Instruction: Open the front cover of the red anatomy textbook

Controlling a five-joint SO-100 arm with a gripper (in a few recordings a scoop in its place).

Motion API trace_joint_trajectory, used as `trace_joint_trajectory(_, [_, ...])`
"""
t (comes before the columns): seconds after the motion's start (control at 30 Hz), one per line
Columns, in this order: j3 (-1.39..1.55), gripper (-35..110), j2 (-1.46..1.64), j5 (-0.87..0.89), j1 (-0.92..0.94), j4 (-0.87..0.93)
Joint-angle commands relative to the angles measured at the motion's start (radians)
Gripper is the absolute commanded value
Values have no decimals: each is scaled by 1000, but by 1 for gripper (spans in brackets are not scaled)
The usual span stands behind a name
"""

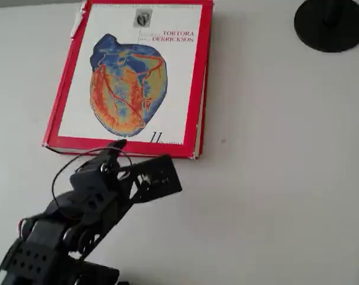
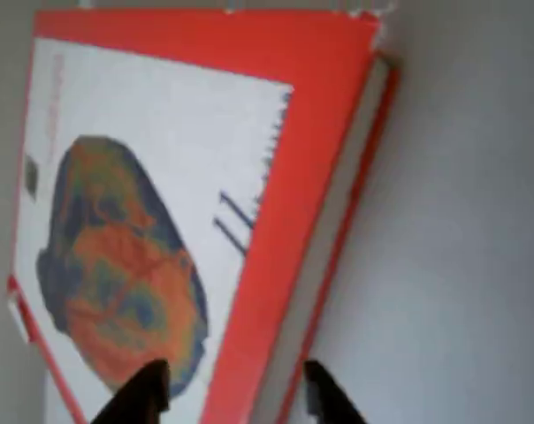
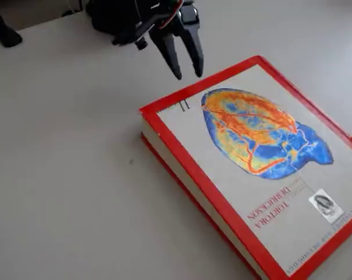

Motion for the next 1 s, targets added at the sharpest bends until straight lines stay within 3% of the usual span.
trace_joint_trajectory(0.0, [-149, 21, -170, 3, 32, -95])
trace_joint_trajectory(0.37, [-198, 21, -357, -26, 64, -169])
trace_joint_trajectory(0.77, [-189, 21, -175, -34, 75, 89])
trace_joint_trajectory(0.97, [-186, 21, -253, -57, 98, -20])
